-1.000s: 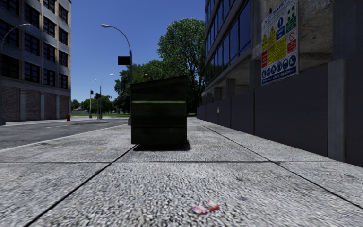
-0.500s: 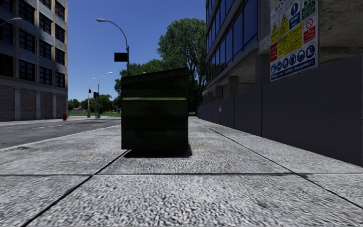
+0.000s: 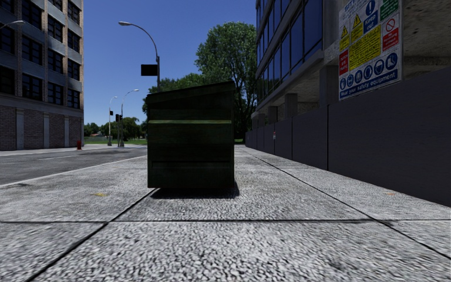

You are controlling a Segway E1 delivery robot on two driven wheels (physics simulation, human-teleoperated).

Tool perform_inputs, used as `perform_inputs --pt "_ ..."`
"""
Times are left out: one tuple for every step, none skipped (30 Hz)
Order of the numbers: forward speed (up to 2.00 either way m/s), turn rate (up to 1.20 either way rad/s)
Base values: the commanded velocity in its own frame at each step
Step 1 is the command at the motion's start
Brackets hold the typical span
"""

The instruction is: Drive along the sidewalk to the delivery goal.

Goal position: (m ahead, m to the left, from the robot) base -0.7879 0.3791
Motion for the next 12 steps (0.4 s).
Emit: perform_inputs --pt "0.00 0.00" --pt "0.00 0.00" --pt "0.00 0.00" --pt "0.00 0.00" --pt "0.00 0.00" --pt "0.00 0.00" --pt "0.00 0.00" --pt "0.00 0.00" --pt "0.00 0.00" --pt "0.00 0.00" --pt "0.00 0.00" --pt "0.00 0.00"
